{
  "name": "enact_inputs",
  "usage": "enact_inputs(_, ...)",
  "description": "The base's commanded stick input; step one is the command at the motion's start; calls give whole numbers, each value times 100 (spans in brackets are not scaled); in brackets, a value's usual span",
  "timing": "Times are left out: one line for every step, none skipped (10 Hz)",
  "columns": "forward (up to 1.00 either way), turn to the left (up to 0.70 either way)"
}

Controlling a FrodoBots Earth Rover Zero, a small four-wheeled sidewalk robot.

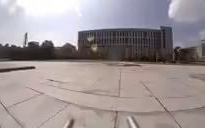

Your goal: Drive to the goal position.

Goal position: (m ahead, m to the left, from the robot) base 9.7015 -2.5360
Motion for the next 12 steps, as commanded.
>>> enact_inputs(70, 5)
enact_inputs(70, 5)
enact_inputs(70, 5)
enact_inputs(70, 5)
enact_inputs(70, 5)
enact_inputs(70, 5)
enact_inputs(70, 5)
enact_inputs(70, 5)
enact_inputs(70, 5)
enact_inputs(70, 5)
enact_inputs(70, 5)
enact_inputs(70, 5)
